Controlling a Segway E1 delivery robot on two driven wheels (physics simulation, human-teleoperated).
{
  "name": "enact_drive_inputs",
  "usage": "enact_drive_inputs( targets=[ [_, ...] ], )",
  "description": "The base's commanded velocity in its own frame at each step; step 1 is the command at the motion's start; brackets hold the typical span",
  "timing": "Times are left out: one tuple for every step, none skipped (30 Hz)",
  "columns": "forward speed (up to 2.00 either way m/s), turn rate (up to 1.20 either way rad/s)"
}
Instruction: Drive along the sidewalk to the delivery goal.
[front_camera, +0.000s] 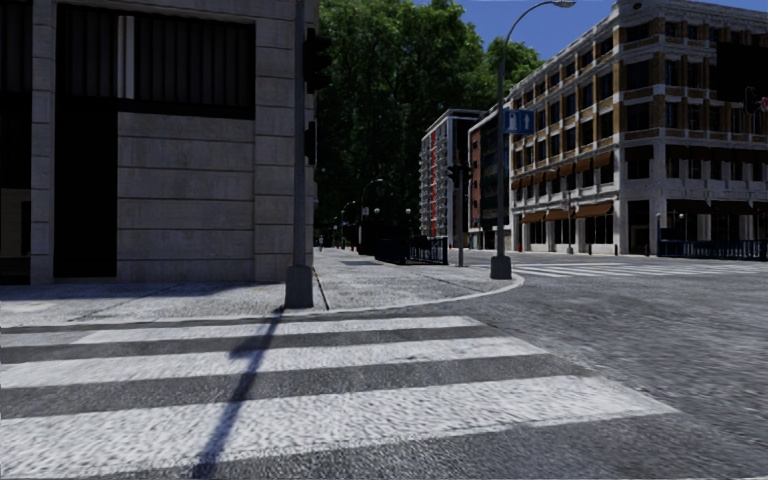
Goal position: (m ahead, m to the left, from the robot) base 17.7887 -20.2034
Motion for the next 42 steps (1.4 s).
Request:
enact_drive_inputs(
  targets=[
    [1.22, 0.0],
    [1.22, 0.0],
    [1.22, 0.0],
    [1.22, 0.0],
    [1.22, 0.0],
    [1.22, 0.0],
    [1.22, 0.0],
    [1.22, 0.0],
    [1.22, 0.0],
    [1.22, 0.0],
    [1.22, 0.0],
    [1.23, 0.0],
    [1.23, 0.0],
    [1.23, 0.0],
    [1.23, 0.0],
    [1.24, 0.0],
    [1.24, 0.0],
    [1.24, 0.0],
    [1.24, 0.0],
    [1.24, 0.0],
    [1.24, 0.0],
    [1.24, 0.0],
    [1.24, 0.0],
    [1.24, 0.0],
    [1.24, 0.0],
    [1.24, 0.0],
    [1.25, 0.0],
    [1.25, 0.0],
    [1.25, 0.0],
    [1.26, 0.0],
    [1.29, 0.0],
    [1.29, 0.0],
    [1.29, 0.0],
    [1.3, 0.0],
    [1.3, 0.0],
    [1.31, 0.0],
    [1.31, 0.0],
    [1.31, 0.0],
    [1.31, 0.0],
    [1.31, 0.0],
    [1.31, 0.0],
    [1.31, 0.0]
  ],
)
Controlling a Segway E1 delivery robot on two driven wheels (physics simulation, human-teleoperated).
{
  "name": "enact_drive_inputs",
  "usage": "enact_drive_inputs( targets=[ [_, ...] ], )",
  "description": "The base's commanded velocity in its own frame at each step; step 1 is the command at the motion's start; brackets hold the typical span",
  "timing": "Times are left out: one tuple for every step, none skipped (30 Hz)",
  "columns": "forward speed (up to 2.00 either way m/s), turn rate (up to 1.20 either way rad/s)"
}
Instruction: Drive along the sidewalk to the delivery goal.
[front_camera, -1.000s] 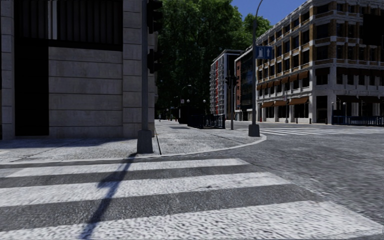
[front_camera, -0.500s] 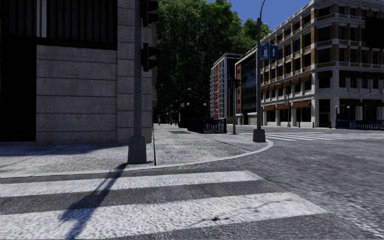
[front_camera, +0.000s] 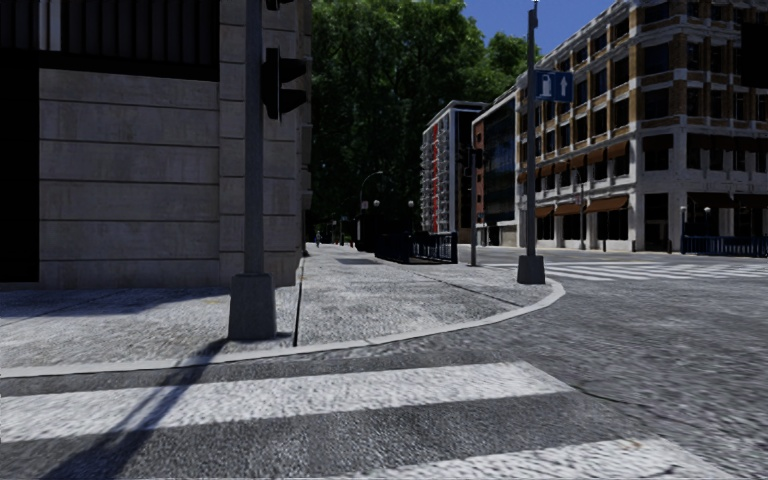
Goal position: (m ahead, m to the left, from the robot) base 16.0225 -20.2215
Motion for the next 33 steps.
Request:
enact_drive_inputs(
  targets=[
    [1.31, 0.0],
    [1.31, 0.0],
    [1.31, 0.0],
    [1.31, 0.0],
    [1.31, 0.0],
    [1.31, 0.0],
    [1.31, 0.0],
    [1.33, 0.0],
    [1.38, 0.0],
    [1.42, 0.0],
    [1.43, 0.0],
    [1.43, 0.0],
    [1.44, 0.0],
    [1.44, 0.0],
    [1.45, 0.0],
    [1.45, 0.0],
    [1.45, 0.0],
    [1.45, 0.0],
    [1.45, 0.0],
    [1.45, 0.04],
    [1.45, 0.04],
    [1.46, 0.06],
    [1.47, 0.07],
    [1.48, 0.07],
    [1.48, 0.07],
    [1.48, 0.07],
    [1.49, 0.12],
    [1.5, 0.16],
    [1.5, 0.18],
    [1.5, 0.18],
    [1.5, 0.18],
    [1.5, 0.18],
    [1.5, 0.09]
  ],
)
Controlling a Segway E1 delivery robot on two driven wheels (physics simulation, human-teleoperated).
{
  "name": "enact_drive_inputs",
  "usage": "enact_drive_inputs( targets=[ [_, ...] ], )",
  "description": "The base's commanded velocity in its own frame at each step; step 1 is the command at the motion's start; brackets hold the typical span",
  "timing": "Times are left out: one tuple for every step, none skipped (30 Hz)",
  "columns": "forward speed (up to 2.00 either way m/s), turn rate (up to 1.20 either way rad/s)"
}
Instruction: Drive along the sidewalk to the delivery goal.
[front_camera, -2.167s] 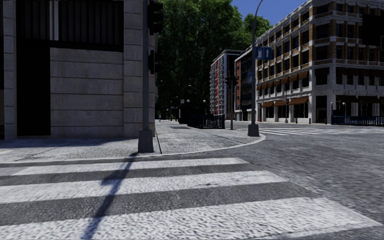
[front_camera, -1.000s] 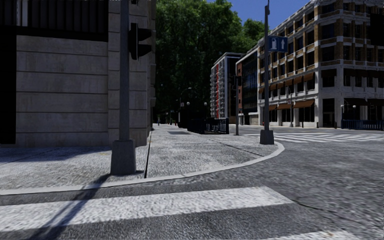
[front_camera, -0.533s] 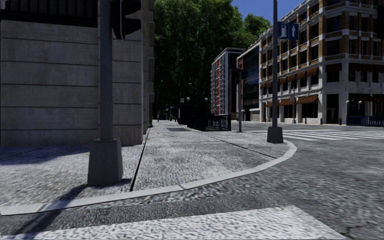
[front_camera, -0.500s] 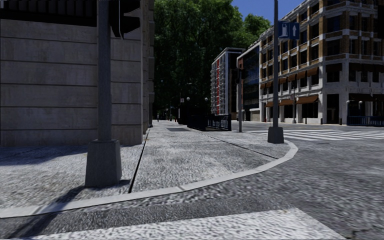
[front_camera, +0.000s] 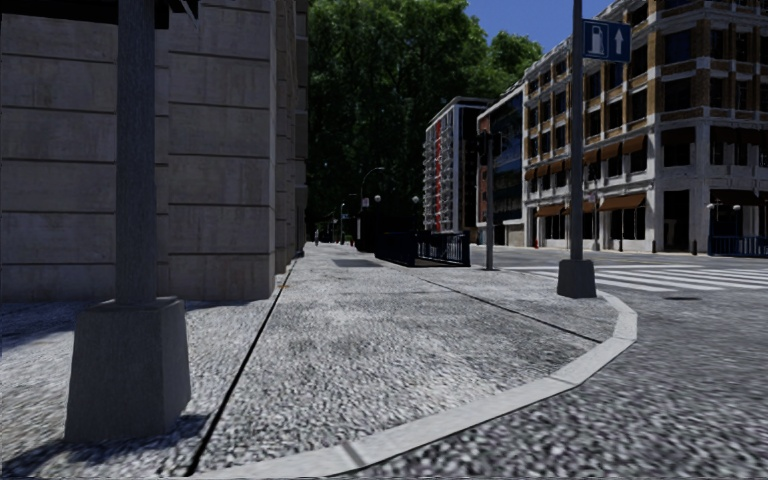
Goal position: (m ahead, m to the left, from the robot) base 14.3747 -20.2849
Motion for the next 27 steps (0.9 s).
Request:
enact_drive_inputs(
  targets=[
    [1.5, 0.0],
    [1.5, 0.0],
    [1.5, 0.0],
    [1.5, 0.0],
    [1.5, 0.0],
    [1.5, 0.0],
    [1.5, 0.0],
    [1.5, 0.0],
    [1.5, 0.0],
    [1.5, 0.0],
    [1.5, 0.0],
    [1.43, 0.0],
    [1.38, 0.0],
    [1.33, 0.0],
    [1.33, 0.0],
    [1.32, 0.0],
    [1.31, 0.0],
    [1.31, 0.0],
    [1.31, 0.0],
    [1.31, 0.0],
    [1.31, 0.0],
    [1.31, 0.0],
    [1.31, 0.0],
    [1.31, 0.0],
    [1.31, 0.0],
    [1.31, 0.0],
    [1.31, 0.0]
  ],
)
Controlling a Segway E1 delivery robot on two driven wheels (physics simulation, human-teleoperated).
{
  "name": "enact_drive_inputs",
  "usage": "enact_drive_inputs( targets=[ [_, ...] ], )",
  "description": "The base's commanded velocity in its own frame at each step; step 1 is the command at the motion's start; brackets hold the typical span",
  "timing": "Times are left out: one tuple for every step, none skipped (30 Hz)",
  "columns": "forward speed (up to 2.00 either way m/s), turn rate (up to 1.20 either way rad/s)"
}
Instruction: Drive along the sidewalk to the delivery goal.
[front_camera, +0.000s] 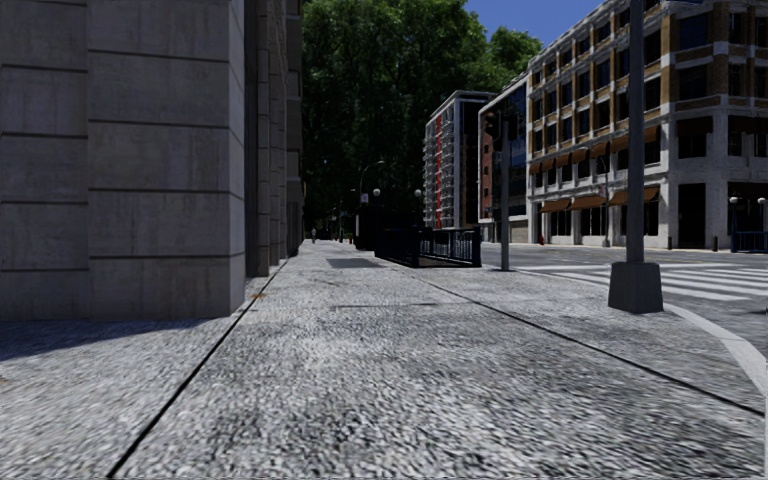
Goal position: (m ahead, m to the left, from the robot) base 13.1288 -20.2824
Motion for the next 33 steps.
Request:
enact_drive_inputs(
  targets=[
    [1.31, 0.0],
    [1.31, 0.0],
    [1.31, 0.0],
    [1.31, 0.0],
    [1.3, 0.0],
    [1.3, 0.0],
    [1.3, 0.0],
    [1.3, 0.0],
    [1.3, 0.0],
    [1.3, 0.0],
    [1.3, 0.0],
    [1.3, 0.0],
    [1.3, 0.0],
    [1.3, 0.0],
    [1.3, 0.0],
    [1.29, 0.0],
    [1.29, 0.0],
    [1.29, 0.0],
    [1.29, 0.0],
    [1.29, 0.0],
    [1.29, 0.0],
    [1.29, 0.0],
    [1.29, 0.0],
    [1.29, 0.0],
    [1.29, 0.0],
    [1.29, 0.0],
    [1.29, 0.0],
    [1.29, 0.0],
    [1.29, 0.0],
    [1.29, 0.0],
    [1.29, 0.0],
    [1.29, 0.0],
    [1.29, 0.0]
  ],
)
